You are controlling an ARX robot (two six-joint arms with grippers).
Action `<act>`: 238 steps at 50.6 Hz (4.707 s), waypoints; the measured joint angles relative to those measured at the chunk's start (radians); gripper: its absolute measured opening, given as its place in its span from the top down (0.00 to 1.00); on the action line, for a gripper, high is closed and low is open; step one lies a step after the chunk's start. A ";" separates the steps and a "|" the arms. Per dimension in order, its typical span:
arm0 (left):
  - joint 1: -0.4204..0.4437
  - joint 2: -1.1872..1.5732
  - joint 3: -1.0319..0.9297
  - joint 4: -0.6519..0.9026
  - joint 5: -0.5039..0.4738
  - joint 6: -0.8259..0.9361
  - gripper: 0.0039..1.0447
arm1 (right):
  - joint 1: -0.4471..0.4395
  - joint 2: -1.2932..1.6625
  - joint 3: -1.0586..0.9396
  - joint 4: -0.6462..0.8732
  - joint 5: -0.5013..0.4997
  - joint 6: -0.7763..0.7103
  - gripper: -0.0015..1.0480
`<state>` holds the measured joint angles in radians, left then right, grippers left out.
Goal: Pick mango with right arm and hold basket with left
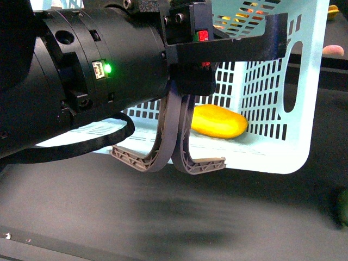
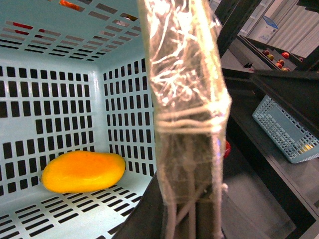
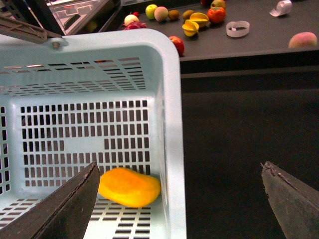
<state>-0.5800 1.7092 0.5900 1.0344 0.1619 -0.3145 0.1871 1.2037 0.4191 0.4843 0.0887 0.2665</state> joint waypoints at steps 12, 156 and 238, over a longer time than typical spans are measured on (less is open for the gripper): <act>0.000 0.000 0.000 0.000 0.006 0.000 0.93 | -0.064 -0.446 -0.187 -0.271 0.043 0.058 0.08; -0.024 0.011 0.000 0.023 -0.142 0.032 0.93 | -0.184 -1.200 -0.414 -0.486 -0.086 -0.263 0.08; 0.272 0.491 0.666 -0.548 -0.728 -1.183 0.93 | -0.184 -1.200 -0.414 -0.486 -0.087 -0.263 0.08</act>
<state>-0.3077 2.2005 1.2560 0.4862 -0.5659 -1.4979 0.0029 0.0040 0.0055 -0.0021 0.0021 0.0032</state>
